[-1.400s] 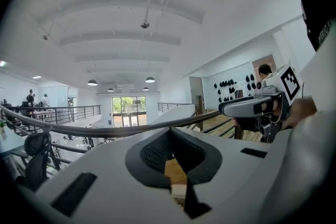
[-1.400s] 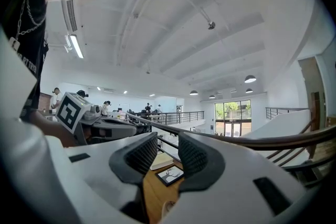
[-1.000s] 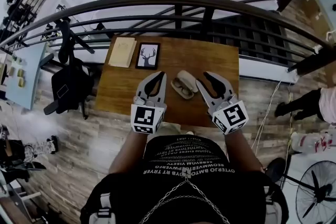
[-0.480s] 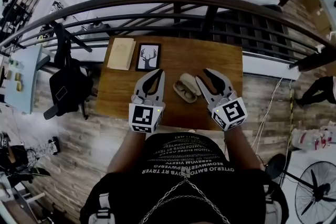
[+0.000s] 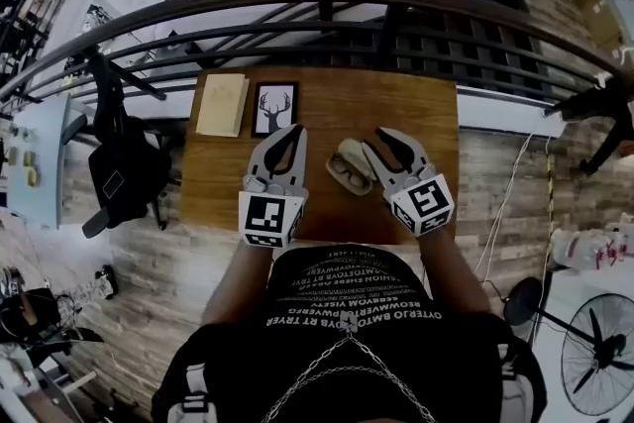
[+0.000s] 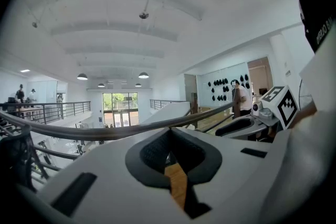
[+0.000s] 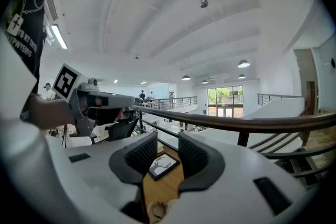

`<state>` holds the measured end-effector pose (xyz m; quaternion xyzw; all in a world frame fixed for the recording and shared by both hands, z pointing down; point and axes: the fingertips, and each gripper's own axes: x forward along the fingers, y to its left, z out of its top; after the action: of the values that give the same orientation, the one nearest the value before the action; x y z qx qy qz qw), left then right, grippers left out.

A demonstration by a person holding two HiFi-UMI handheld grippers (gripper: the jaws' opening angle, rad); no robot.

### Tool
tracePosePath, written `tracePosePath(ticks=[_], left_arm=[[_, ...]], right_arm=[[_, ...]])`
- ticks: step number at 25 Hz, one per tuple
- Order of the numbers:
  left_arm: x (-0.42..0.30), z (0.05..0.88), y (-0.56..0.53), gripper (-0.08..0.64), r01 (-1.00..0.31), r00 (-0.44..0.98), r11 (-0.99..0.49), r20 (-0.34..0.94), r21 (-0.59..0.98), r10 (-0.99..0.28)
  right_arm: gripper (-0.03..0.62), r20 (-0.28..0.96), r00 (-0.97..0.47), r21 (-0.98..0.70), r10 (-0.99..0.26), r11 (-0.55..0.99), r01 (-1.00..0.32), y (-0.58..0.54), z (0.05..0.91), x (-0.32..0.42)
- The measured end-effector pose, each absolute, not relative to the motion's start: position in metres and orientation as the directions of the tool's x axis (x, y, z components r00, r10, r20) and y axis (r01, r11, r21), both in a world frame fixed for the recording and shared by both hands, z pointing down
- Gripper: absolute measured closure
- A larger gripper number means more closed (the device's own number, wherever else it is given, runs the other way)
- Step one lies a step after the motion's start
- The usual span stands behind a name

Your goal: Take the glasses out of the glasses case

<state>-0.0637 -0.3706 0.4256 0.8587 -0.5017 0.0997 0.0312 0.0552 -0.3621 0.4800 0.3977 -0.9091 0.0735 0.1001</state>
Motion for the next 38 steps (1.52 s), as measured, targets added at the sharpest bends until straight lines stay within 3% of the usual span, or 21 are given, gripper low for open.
tracePosePath(ticks=[38], left_arm=[[-0.088,0.449,-0.391,0.534,-0.854,0.499,-0.520,0.245,-0.025,-0.831]], right_arm=[[0.477,0.599,-0.603,-0.149,-0.527,0.666,-0.731,-0.363,0.703,0.030]])
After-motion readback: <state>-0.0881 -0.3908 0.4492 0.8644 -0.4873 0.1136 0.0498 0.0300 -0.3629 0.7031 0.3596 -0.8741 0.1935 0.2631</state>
